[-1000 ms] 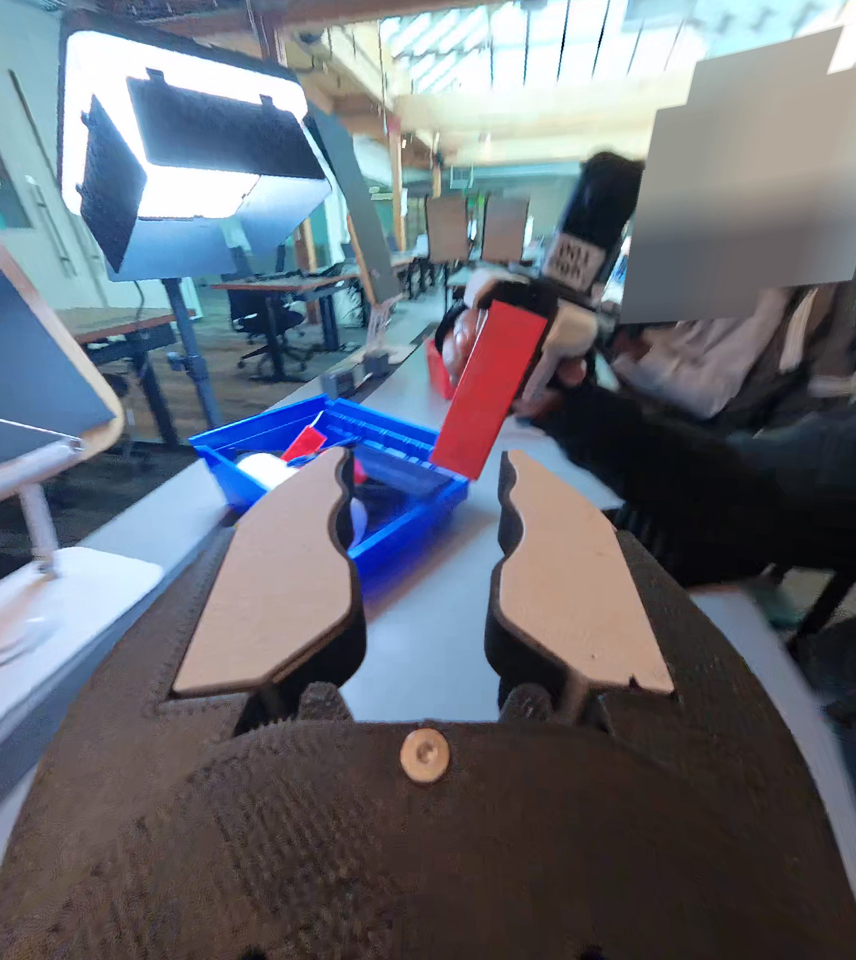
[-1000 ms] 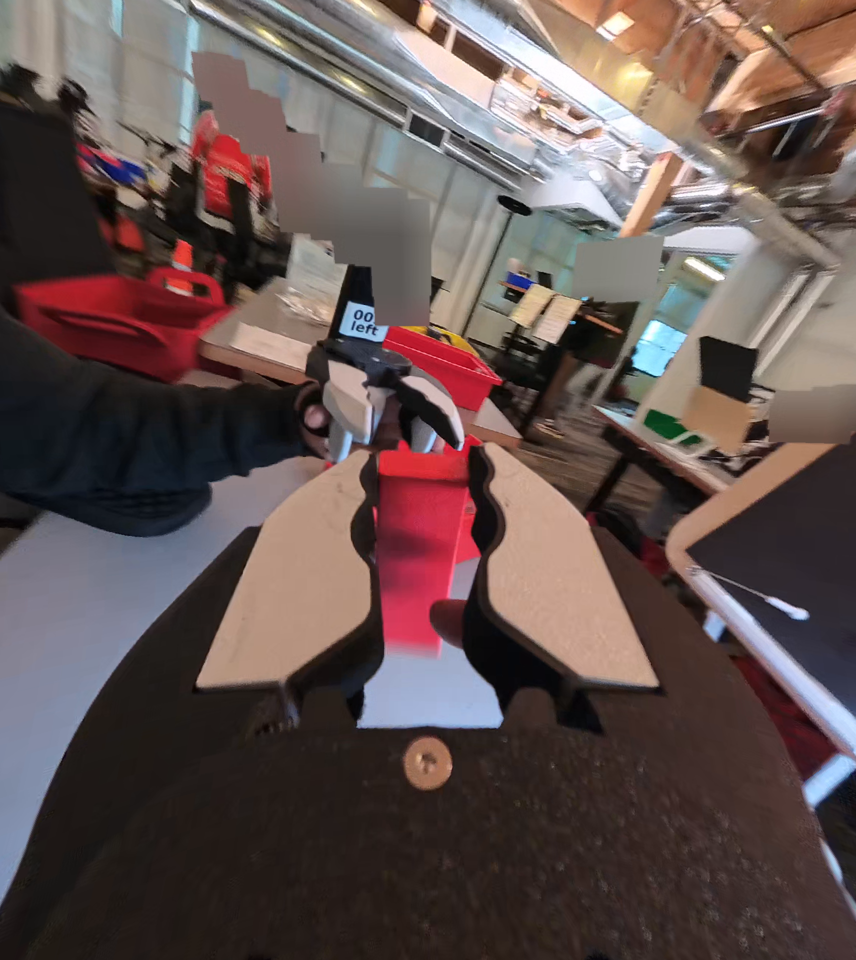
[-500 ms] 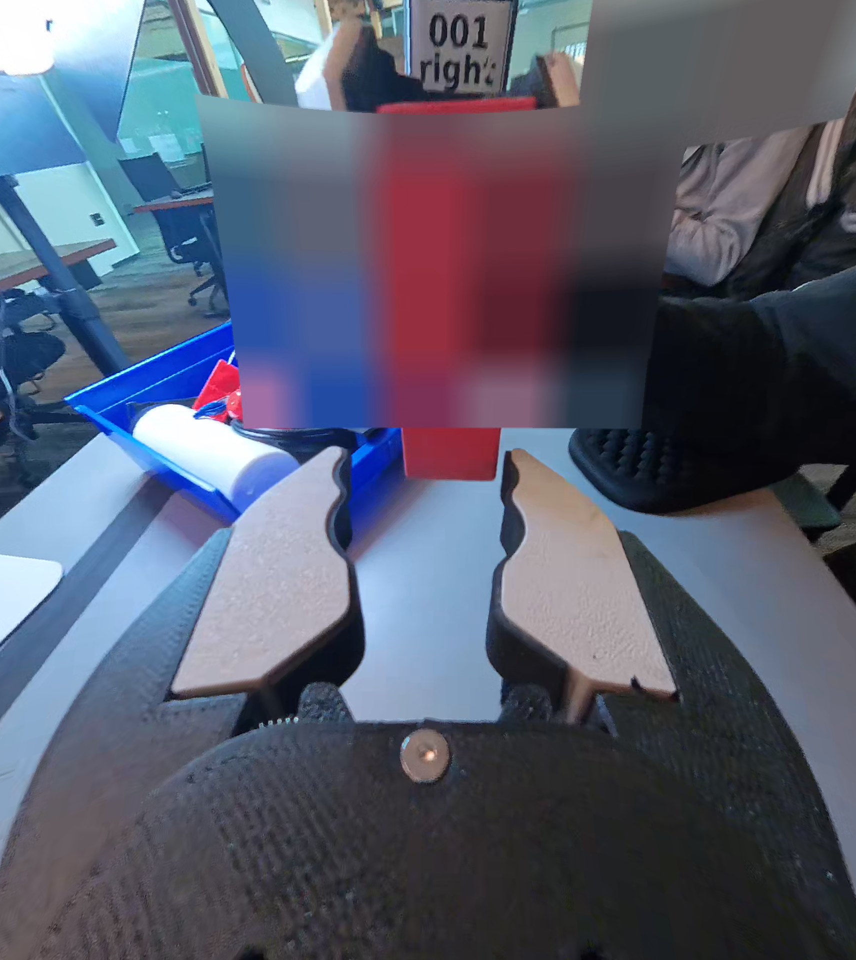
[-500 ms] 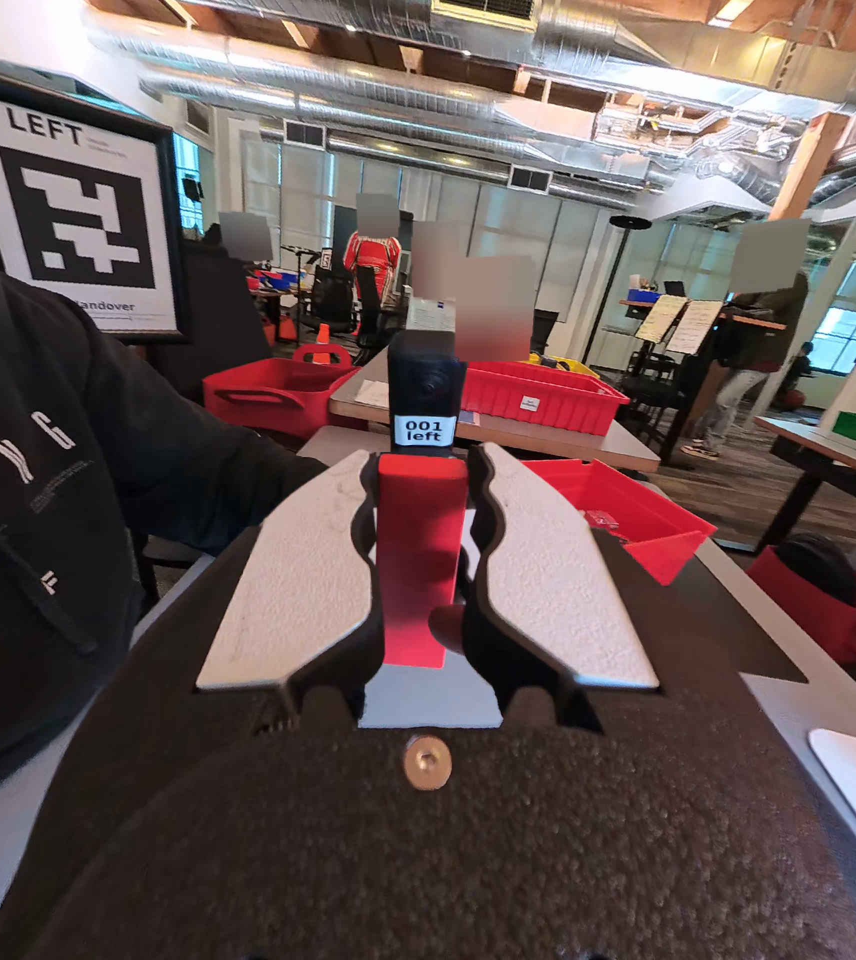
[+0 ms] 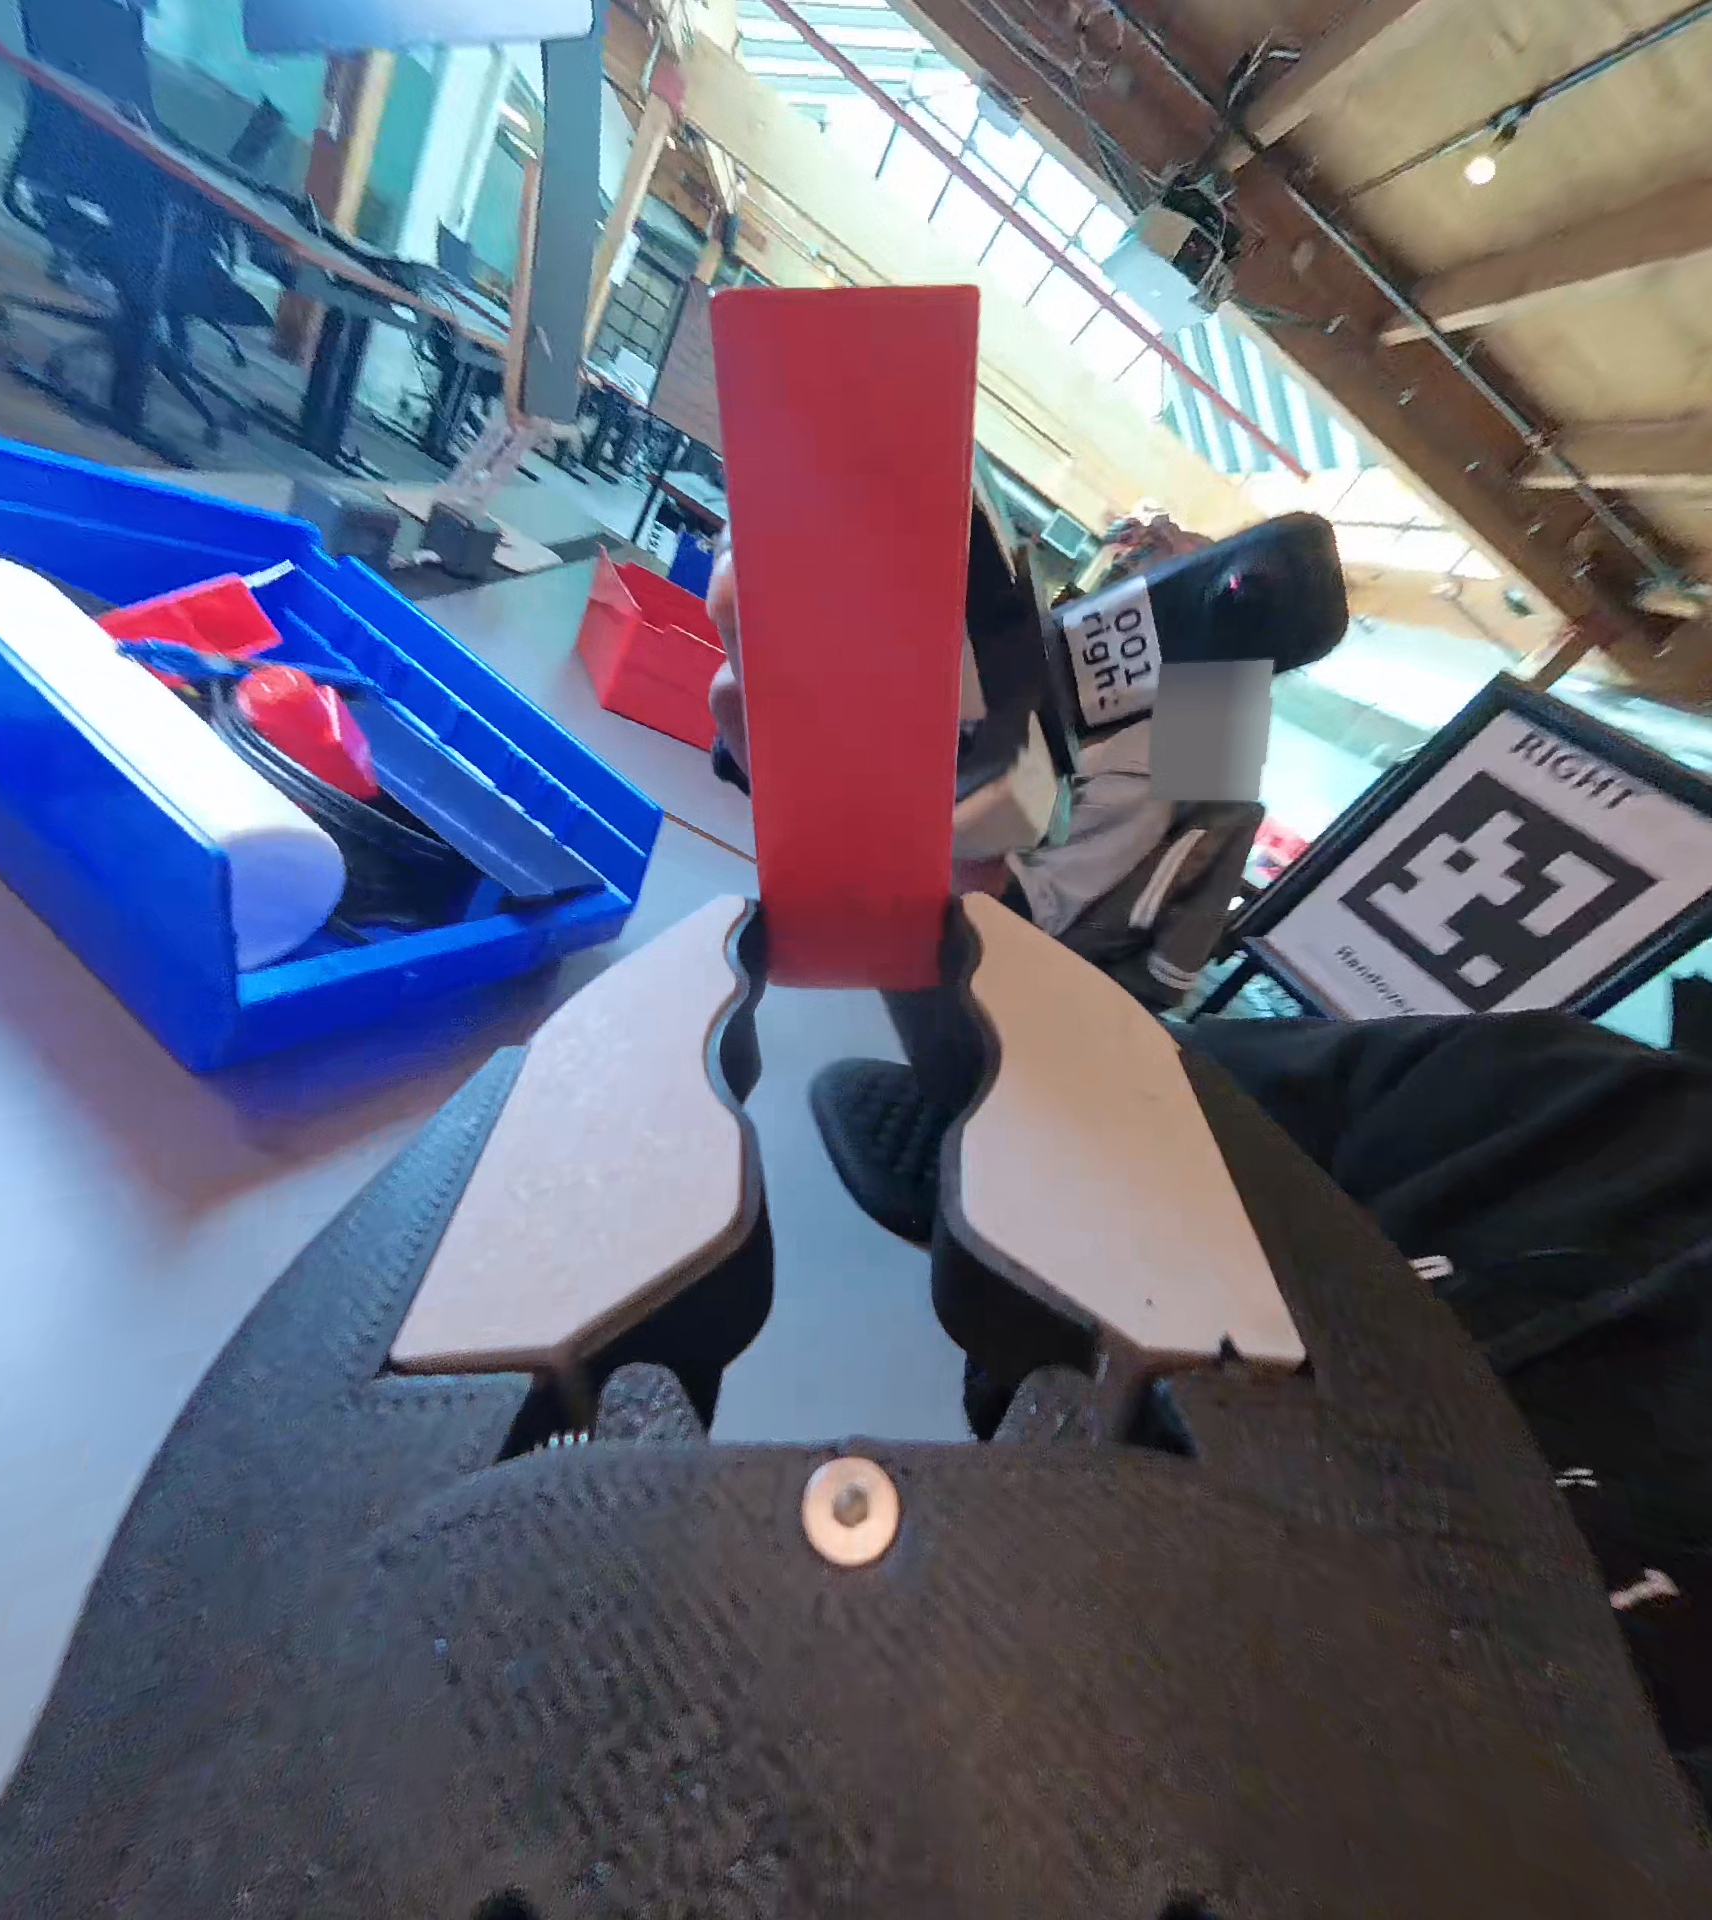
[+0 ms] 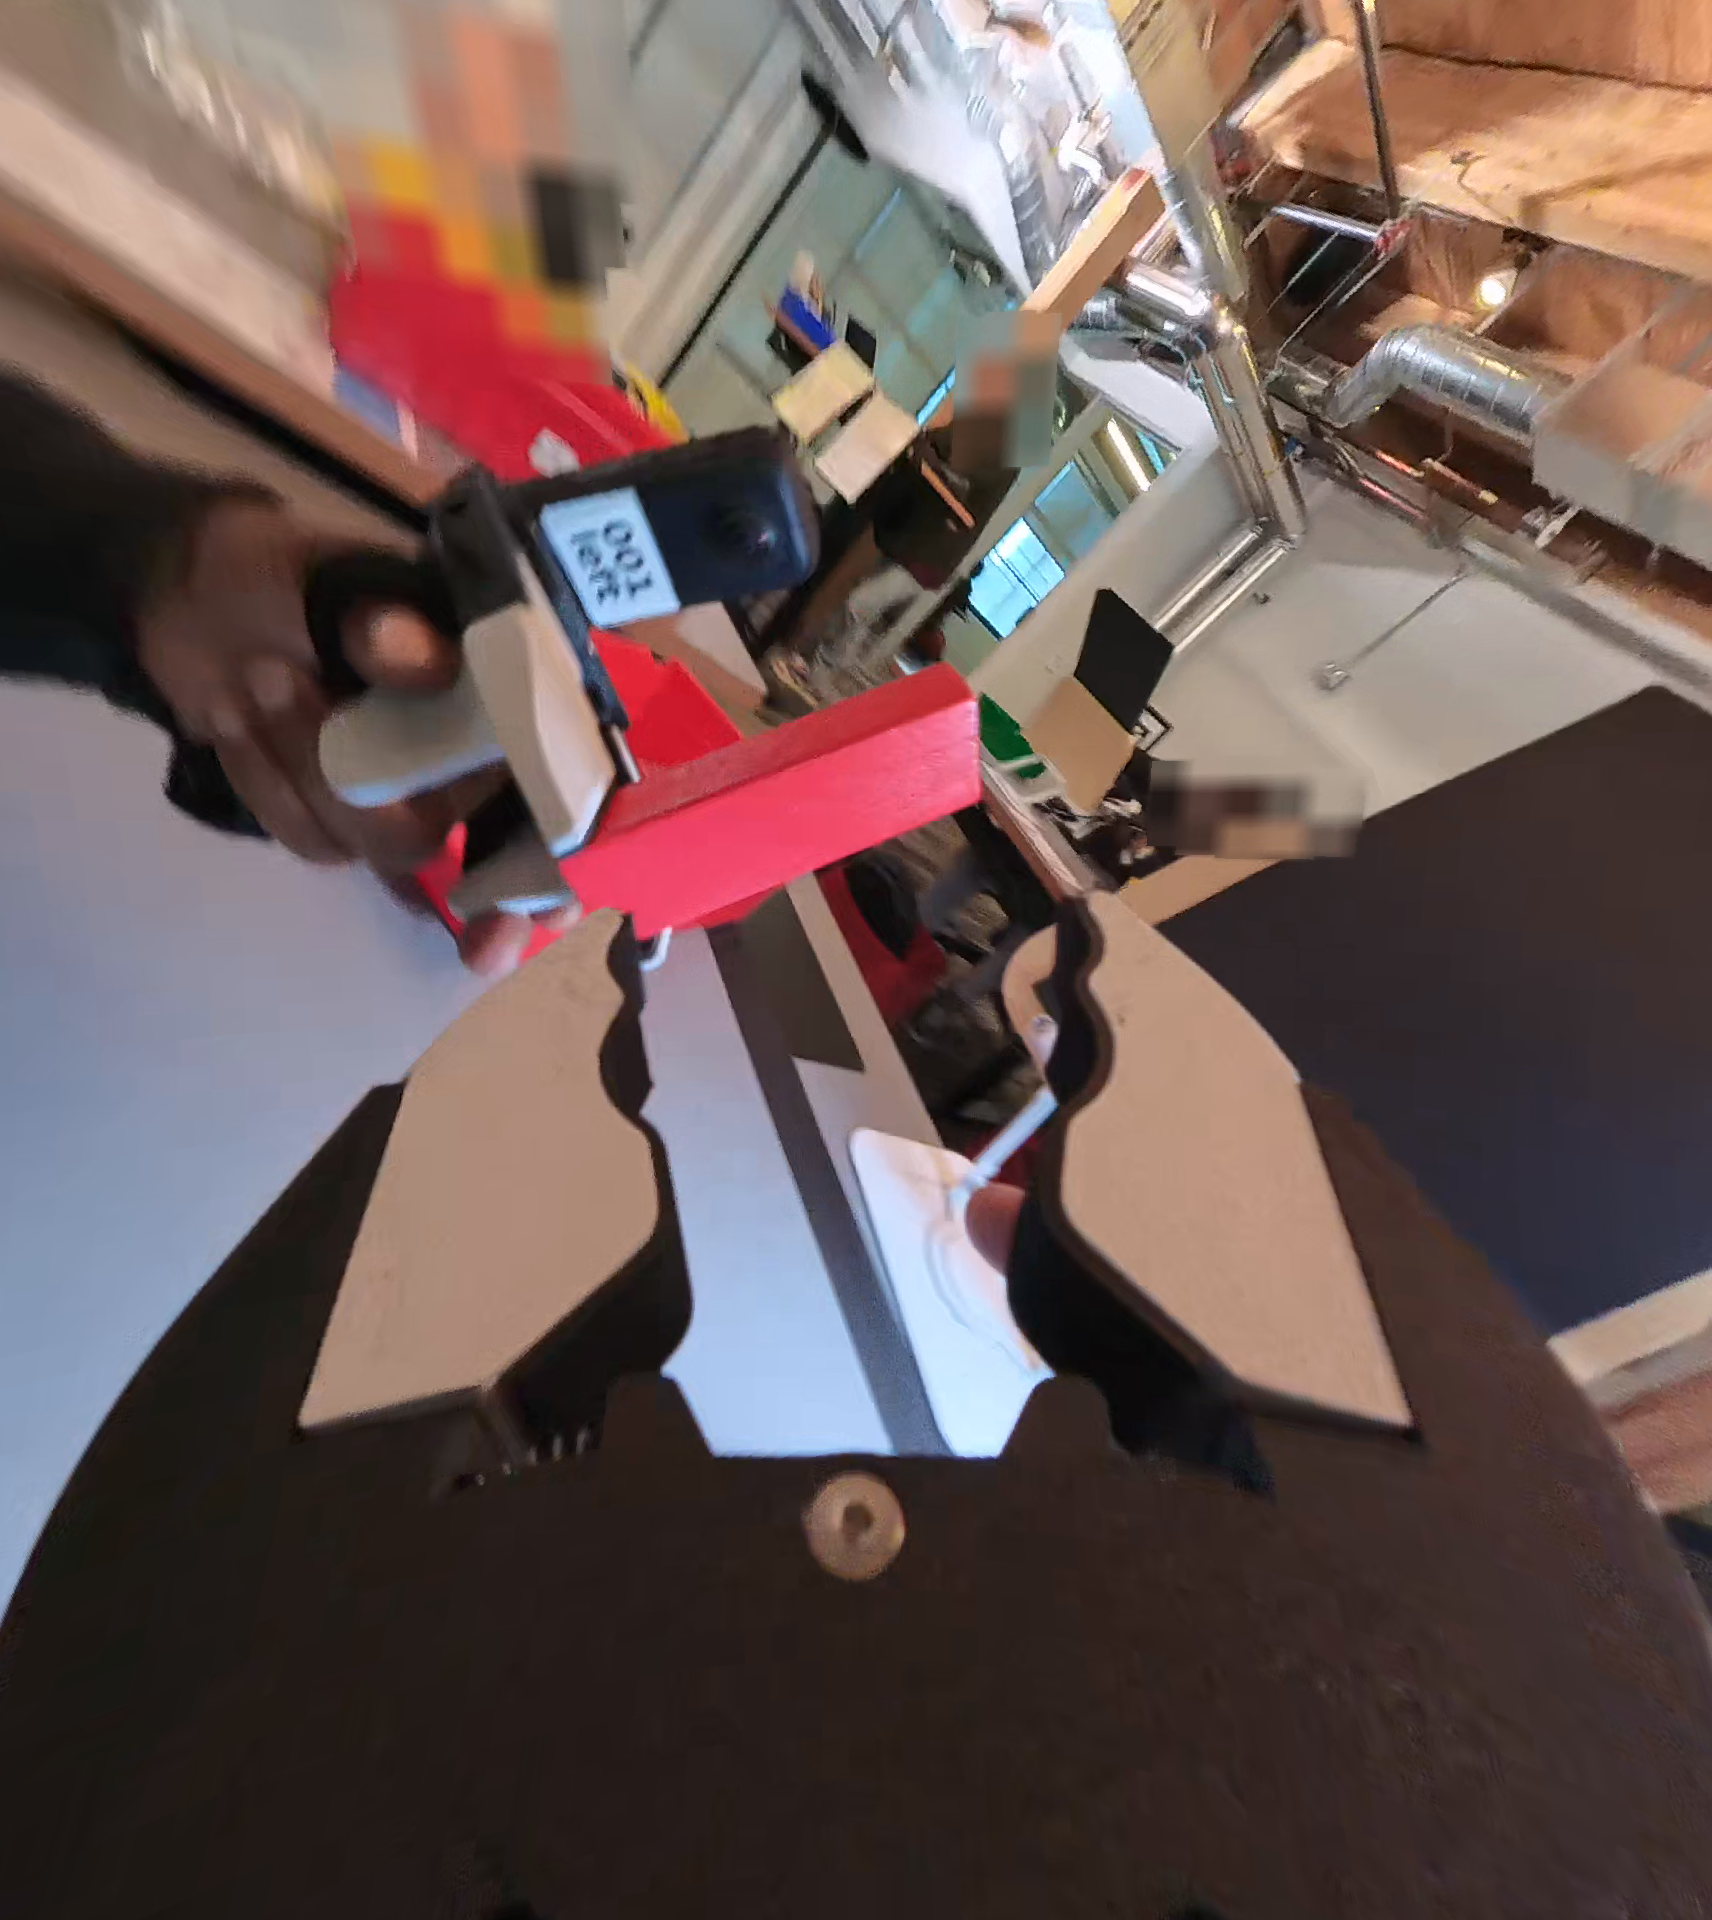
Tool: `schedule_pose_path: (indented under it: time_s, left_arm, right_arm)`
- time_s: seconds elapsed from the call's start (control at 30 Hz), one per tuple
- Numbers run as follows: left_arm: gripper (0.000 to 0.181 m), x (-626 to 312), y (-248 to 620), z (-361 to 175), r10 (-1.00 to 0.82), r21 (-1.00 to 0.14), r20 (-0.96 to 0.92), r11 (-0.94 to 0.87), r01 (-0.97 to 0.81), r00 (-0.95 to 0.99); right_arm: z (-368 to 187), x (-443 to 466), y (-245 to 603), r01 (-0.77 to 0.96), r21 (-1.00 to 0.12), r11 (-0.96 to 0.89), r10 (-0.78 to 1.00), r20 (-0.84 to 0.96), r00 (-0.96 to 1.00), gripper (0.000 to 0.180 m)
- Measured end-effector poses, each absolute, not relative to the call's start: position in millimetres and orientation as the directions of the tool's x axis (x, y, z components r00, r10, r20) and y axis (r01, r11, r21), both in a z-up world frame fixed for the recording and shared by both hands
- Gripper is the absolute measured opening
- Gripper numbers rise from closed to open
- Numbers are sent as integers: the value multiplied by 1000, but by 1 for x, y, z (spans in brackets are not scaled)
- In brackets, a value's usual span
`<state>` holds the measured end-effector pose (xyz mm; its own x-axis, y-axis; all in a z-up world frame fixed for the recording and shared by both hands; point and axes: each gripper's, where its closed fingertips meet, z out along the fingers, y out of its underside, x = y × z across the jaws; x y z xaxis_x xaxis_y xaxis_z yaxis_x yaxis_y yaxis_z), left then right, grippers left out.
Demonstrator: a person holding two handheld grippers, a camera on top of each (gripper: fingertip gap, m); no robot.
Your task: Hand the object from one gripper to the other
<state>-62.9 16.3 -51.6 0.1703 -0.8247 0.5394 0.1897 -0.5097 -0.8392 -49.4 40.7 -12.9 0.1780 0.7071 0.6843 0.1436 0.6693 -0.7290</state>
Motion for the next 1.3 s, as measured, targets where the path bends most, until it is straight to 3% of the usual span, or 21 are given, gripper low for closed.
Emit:
schedule_pose_path:
  time_s: [0.1,0.3,0.43,0.53,0.63,0.73,0.8,0.9,1.03,1.2,1.3]
  left_arm:
    - [33,-62,6,-55,-790,-794,607,-595,126,92]
    - [33,-53,-14,-64,-768,-769,640,-640,1,8]
    - [33,-46,-21,-69,-773,-771,635,-634,-51,2]
    - [33,-48,-17,-64,-812,-812,584,-584,-14,19]
    - [56,-62,-9,-46,-905,-916,400,-399,33,146]
    - [56,-79,-8,-23,-944,-994,105,-112,-4,314]
    - [56,-85,-7,-17,-894,-988,-140,97,-121,425]
    - [58,-86,-5,-23,-787,-913,-385,250,-322,482]
    - [56,-76,1,-30,-683,-830,-547,366,-421,485]
    - [58,-61,-2,-52,-564,-649,-748,510,-564,351]
    - [43,-56,-9,-65,-524,-546,-817,570,-614,241]
  right_arm:
    - [-24,-59,35,238,-638,732,626,768,135,95]
    - [-39,-75,23,289,-606,741,616,785,67,117]
    - [-48,-80,17,300,-591,749,613,790,26,107]
    - [-46,-77,20,292,-639,712,659,751,37,106]
    - [-31,-66,28,187,-808,559,813,578,68,106]
    - [-24,-53,38,81,-947,310,950,313,22,106]
    - [-22,-51,36,20,-992,124,990,123,-67,106]
    - [-18,-56,29,-38,-994,-98,978,-89,-191,106]
    - [-26,-69,1,15,-968,-252,894,-238,-380,106]
    - [-49,-85,-32,156,-942,-296,795,-334,-507,106]
    - [-67,-87,-47,248,-935,-255,760,-352,-547,106]
